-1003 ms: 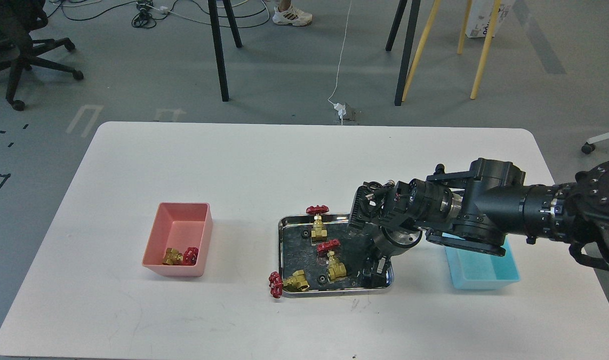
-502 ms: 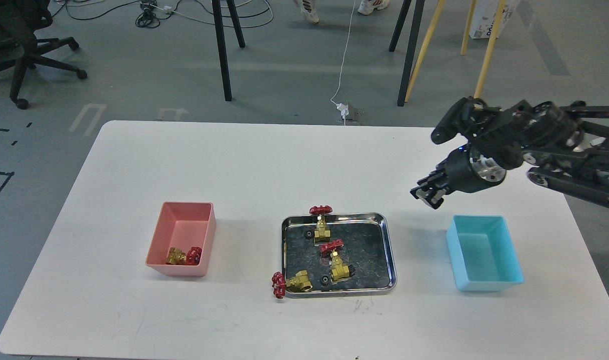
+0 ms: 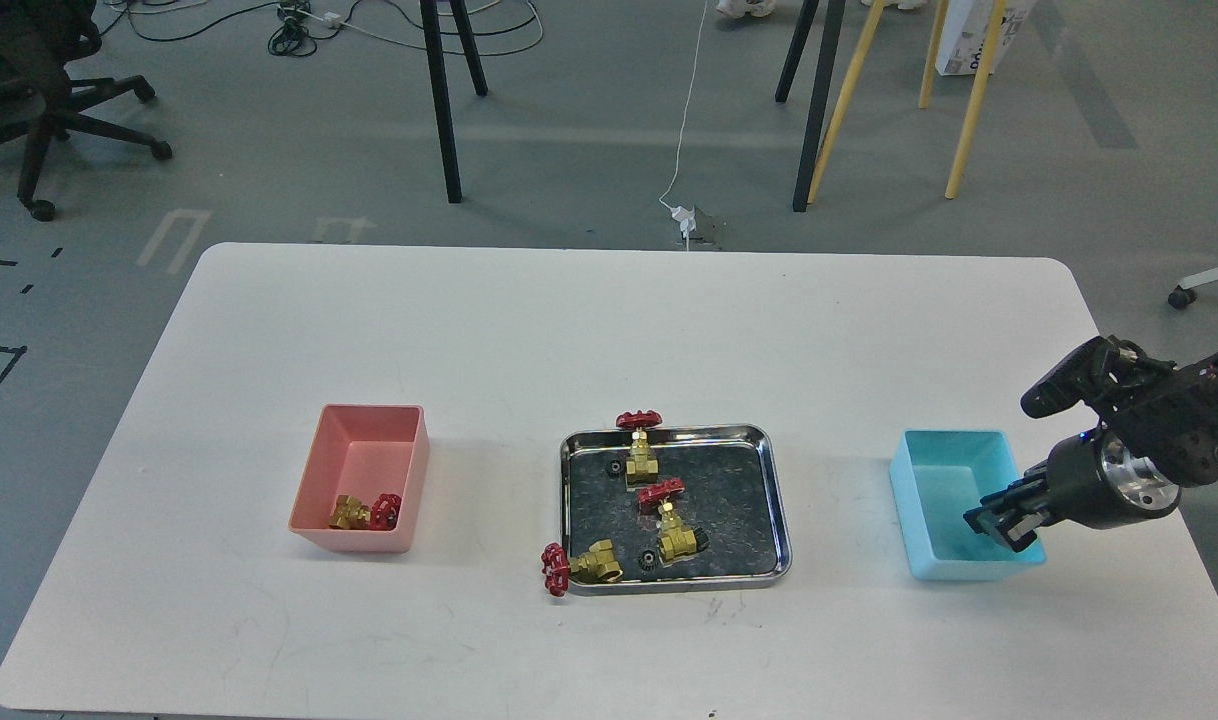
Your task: Place valve in pink box and gear in blue box
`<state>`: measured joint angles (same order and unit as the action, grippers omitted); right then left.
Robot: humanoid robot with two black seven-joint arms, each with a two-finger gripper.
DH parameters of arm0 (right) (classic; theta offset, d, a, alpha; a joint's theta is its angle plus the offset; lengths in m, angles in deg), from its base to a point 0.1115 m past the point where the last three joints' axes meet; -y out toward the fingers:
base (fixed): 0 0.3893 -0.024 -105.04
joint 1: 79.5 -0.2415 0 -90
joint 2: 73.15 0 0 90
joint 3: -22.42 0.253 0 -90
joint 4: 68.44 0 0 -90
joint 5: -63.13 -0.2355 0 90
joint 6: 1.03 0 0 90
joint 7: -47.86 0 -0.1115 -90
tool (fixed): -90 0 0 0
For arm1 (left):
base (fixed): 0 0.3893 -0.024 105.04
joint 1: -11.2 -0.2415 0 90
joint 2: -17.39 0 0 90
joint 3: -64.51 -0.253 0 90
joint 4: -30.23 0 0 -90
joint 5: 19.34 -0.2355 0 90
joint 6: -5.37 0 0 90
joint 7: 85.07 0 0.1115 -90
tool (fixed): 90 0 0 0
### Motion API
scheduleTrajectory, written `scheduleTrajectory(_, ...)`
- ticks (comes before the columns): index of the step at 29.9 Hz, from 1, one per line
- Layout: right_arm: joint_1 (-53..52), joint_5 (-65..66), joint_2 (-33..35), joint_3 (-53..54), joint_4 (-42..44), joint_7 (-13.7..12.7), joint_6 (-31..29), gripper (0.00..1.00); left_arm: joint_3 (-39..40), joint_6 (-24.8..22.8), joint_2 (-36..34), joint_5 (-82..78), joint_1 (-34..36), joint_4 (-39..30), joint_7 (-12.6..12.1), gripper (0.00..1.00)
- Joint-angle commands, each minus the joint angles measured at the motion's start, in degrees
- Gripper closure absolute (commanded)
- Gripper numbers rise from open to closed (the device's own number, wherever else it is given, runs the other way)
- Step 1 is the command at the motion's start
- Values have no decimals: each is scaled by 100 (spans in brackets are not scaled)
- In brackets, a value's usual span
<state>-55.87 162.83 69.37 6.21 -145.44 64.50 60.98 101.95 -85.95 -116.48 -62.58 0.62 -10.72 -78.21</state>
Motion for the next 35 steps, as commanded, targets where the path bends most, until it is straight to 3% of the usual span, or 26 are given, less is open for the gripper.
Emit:
scheduleTrajectory(1,229,-178,-40,170,123,-3,257,10,0,9,2,0,-6,0,-9,0)
scheduleTrajectory(3,308,-432,-31,362,124,-3,346,4,-8,0,2,-8,-14,-9,-26,0)
scheduleTrajectory(8,230,-2300,-22,1608,220,-117,311,2,-17,-88,10,-8,21,8,-175,0)
scheduleTrajectory(10,142,-3504,-49,2443,526,-450,276,2,-26,-254,159,-17,117,8,-237,0)
scheduleTrajectory(13,54,-5446,-354,3498,1193,-1179,355,2,-201,-343,782,-26,363,17,-412,0)
scheduleTrajectory(16,-148,-6592,-1040,4028,1984,-1541,810,3,-692,-343,1328,-26,337,-18,-518,0)
scheduleTrajectory(20,-596,-7288,-1603,4116,2951,-1603,2040,3,-1274,-343,1513,35,206,-9,-501,0)
scheduleTrajectory(27,-720,-7781,-2508,4143,4156,-1770,3289,3,-1362,-369,2286,18,29,26,-553,0)
scheduleTrajectory(31,-843,-7825,-2913,4134,4632,-1875,3370,2,-1327,-369,2664,62,65,175,-659,0)
scheduleTrajectory(35,-825,-7755,-2853,4073,4256,-1814,3317,1,-1344,-404,2797,44,38,413,-659,0)
